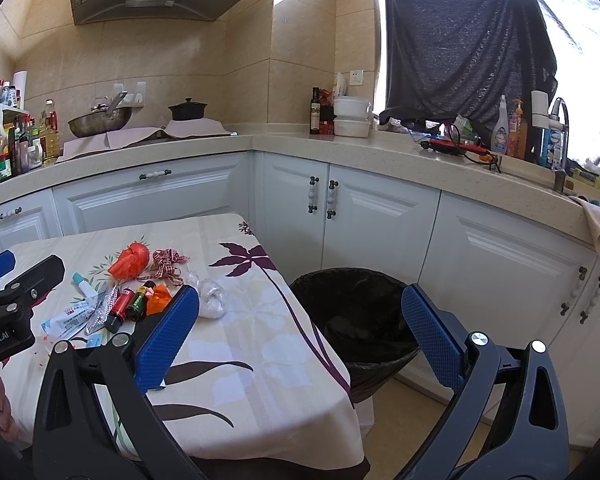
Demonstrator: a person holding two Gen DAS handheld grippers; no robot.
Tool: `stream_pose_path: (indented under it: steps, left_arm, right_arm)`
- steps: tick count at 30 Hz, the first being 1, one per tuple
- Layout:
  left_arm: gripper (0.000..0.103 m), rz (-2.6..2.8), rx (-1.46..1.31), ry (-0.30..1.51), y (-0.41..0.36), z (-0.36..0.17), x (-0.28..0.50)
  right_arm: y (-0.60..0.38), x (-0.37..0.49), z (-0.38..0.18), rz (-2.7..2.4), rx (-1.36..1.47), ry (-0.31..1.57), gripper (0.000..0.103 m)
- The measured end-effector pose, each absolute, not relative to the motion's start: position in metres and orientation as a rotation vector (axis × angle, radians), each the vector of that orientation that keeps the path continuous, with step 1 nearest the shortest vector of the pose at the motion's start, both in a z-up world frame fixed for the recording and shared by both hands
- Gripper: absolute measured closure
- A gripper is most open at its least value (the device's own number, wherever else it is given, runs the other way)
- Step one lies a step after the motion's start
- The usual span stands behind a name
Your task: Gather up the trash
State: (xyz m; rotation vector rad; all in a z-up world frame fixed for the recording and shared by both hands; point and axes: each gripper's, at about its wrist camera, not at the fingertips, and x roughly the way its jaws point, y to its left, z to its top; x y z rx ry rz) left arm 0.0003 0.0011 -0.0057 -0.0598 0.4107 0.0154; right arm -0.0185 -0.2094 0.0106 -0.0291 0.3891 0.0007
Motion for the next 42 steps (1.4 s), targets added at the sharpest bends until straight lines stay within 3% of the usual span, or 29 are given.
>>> stream_pose_path:
  steps: [42]
  left_arm:
    - [0.007,0.014,-0.054,0.415,-0.0040,-0.0084,0.0005]
  right_arm:
    - [-0.2131,-0.0207,0.0126,0.000,-0.029,0.386,0.004]
